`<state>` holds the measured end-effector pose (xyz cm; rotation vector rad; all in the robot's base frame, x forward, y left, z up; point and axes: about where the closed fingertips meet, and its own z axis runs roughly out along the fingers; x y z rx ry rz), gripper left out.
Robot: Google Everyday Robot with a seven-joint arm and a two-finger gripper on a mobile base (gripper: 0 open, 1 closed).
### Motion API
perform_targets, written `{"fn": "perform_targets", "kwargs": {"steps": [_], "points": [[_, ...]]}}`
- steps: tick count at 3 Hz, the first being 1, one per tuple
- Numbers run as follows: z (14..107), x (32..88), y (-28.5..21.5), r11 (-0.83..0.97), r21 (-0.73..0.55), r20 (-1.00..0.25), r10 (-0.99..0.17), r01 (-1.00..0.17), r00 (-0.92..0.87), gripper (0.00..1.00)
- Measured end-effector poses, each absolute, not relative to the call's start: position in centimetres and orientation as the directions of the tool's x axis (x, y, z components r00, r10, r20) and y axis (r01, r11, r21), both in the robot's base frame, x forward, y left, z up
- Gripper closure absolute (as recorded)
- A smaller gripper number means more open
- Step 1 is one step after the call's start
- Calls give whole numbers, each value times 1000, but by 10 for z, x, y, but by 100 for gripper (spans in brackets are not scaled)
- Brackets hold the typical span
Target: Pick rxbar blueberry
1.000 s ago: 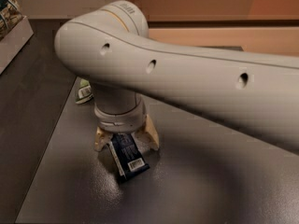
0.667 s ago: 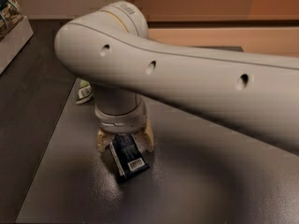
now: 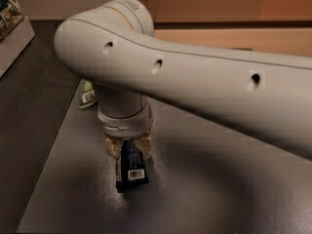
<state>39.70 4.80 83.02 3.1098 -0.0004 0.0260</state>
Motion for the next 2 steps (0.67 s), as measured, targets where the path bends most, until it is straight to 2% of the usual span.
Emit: {"fn": "perform_targets", "kwargs": {"steps": [1,2], "points": [[850,391,51,-999,-30,19,-27,-26,999,100],[878,392,54,-992,-92,16,-85,-83,996,100]]}}
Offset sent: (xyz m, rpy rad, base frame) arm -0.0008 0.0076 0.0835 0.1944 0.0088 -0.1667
